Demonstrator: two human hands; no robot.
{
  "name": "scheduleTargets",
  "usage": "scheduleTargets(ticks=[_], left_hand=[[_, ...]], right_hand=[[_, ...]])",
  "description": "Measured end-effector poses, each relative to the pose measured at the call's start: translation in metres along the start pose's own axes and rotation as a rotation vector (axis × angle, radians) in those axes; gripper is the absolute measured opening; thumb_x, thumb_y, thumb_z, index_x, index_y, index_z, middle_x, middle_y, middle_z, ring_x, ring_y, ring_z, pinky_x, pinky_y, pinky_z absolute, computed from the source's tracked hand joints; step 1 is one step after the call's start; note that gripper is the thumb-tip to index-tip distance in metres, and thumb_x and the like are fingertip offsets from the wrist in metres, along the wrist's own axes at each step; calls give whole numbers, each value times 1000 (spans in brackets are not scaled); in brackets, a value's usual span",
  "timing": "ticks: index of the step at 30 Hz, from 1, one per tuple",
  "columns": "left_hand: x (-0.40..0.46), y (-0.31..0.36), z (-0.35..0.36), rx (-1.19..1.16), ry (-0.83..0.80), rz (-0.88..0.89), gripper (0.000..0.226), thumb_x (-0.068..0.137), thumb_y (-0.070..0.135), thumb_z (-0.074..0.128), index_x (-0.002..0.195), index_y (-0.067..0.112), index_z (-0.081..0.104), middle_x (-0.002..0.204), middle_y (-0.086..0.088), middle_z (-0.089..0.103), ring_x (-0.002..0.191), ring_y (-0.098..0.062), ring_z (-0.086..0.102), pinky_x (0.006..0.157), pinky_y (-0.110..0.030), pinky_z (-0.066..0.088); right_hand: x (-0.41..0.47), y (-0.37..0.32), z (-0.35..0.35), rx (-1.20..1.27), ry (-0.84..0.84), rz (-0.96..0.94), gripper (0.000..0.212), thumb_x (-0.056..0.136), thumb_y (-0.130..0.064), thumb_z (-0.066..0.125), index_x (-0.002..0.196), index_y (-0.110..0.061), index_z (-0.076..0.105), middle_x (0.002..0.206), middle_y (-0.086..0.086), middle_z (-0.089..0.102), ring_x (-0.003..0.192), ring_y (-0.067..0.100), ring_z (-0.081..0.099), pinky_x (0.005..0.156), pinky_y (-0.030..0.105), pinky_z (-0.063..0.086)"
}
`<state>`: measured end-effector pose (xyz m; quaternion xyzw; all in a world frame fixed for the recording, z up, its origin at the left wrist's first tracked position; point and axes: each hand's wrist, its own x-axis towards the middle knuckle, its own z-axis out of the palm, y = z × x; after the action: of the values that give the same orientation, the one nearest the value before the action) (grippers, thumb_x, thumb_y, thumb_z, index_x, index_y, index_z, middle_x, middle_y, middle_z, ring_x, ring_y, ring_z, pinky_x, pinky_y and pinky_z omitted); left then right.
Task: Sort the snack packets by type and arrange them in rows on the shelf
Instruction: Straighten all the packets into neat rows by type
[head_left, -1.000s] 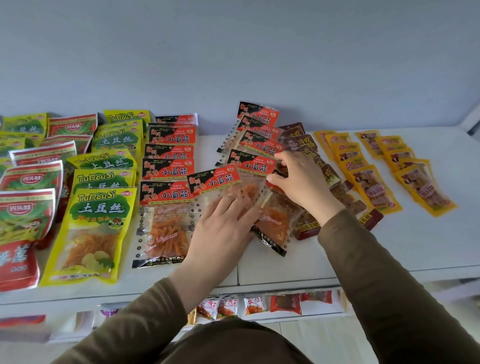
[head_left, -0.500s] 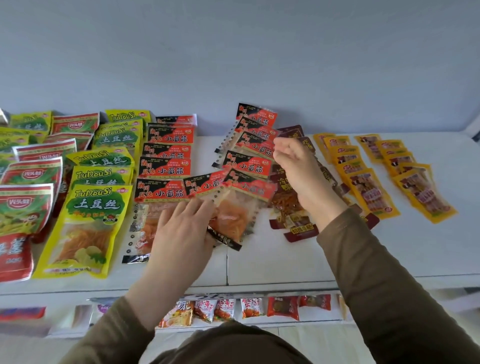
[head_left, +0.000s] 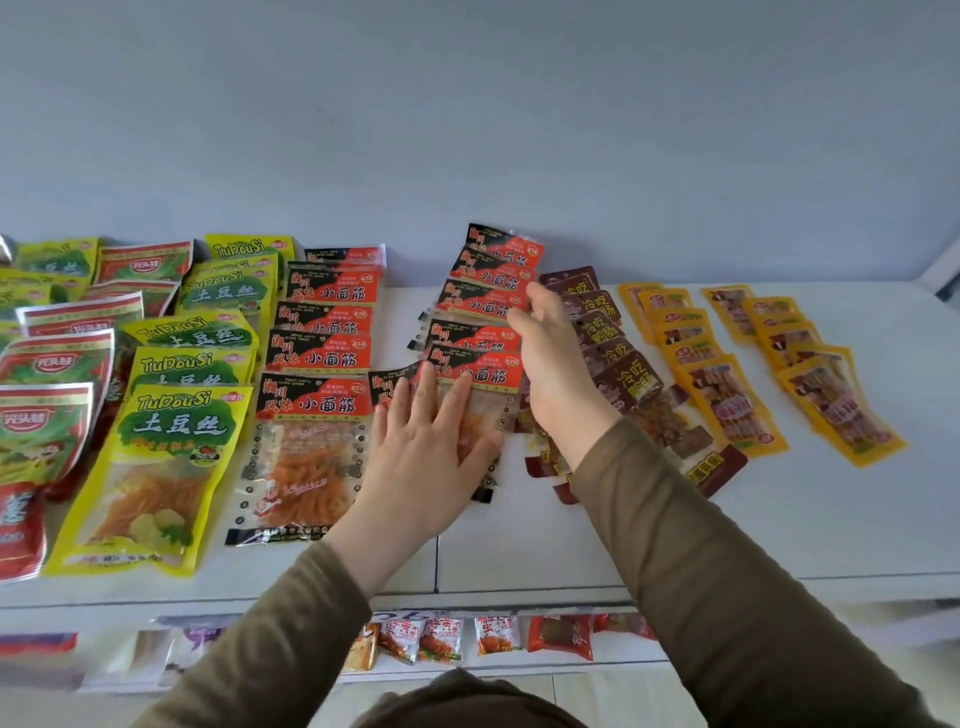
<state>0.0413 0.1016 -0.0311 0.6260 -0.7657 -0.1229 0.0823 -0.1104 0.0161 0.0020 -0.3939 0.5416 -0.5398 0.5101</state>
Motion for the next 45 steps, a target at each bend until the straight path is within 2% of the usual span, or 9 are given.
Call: scheduleTargets(ticks=[2, 6, 10, 16, 20, 28, 31, 37, 45], left_hand=[[5, 0, 0, 5, 26, 23, 84, 88, 81, 2, 161, 41, -2, 172, -4, -6, 158, -31, -7, 127, -52, 0], [7, 3, 3, -40, 19, 91, 79, 88, 80, -6, 159, 46, -3, 172, 1, -8, 158, -27, -11, 126, -48, -4], [8, 1, 3, -34, 27, 137, 68, 98, 69, 5, 161, 44, 2, 172, 2, -2, 158, -26, -8, 128, -49, 2], [15, -1, 3, -52, 47, 149, 67, 98, 70, 12, 161, 47, 3, 172, 8, -1, 158, -19, -9, 125, -44, -6], [16, 1, 4, -46, 59, 109, 68, 96, 71, 8, 160, 49, 1, 172, 10, -2, 158, -17, -12, 124, -53, -10], [15, -3, 2, -26, 87, 60, 65, 101, 67, 13, 161, 44, 5, 173, 3, 0, 158, -24, -8, 126, -50, -7], [16, 0, -4, 8, 89, 56, 67, 101, 67, 11, 162, 42, 4, 173, 1, -2, 158, -26, -8, 127, -47, -7], [2, -19, -31, 85, 195, 39, 70, 100, 69, 0, 162, 39, 2, 172, -2, 2, 158, -25, -6, 125, -41, -10], [-19, -27, -23, 117, 56, 81, 80, 93, 78, 15, 155, 46, -25, 170, -3, -20, 157, -25, -17, 126, -47, -12]], right_hand=[[11, -10, 1, 55, 91, 19, 35, 105, -18, 48, 138, -24, 41, 106, -10, 59, 96, 13, 67, 85, 45, 61], [35, -25, 5, 64, 165, 115, 54, 105, -12, 44, 155, -17, 25, 124, 12, 60, 115, 34, 64, 99, 56, 53], [58, -33, 10, -16, 141, 165, 61, 103, -5, 44, 159, -12, 19, 131, 11, 51, 96, 17, 55, 82, 35, 50], [78, -34, 20, -292, -20, 140, 55, 100, -5, 56, 150, -3, 35, 142, 13, 51, 124, 25, 53, 105, 39, 42], [86, -33, 32, -547, -94, -22, 48, 102, 0, 45, 149, -7, 38, 141, 8, 52, 84, 4, 52, 58, 14, 42], [99, -30, 44, -808, -167, -62, 34, 102, -1, 45, 135, -4, 52, 110, 6, 62, 82, 18, 61, 60, 21, 44], [97, -40, 39, -717, -177, -34, 48, 103, -7, 51, 149, -6, 39, 124, 6, 58, 84, 4, 55, 58, 16, 41], [75, -65, -4, -985, -194, -213, 50, 101, -35, 56, 146, -16, 46, 144, 4, 54, 122, 23, 58, 101, 37, 48], [44, -40, -14, -1007, -355, -119, 56, 95, -51, 61, 144, -26, 49, 127, -6, 56, 96, 7, 61, 68, 22, 41]])
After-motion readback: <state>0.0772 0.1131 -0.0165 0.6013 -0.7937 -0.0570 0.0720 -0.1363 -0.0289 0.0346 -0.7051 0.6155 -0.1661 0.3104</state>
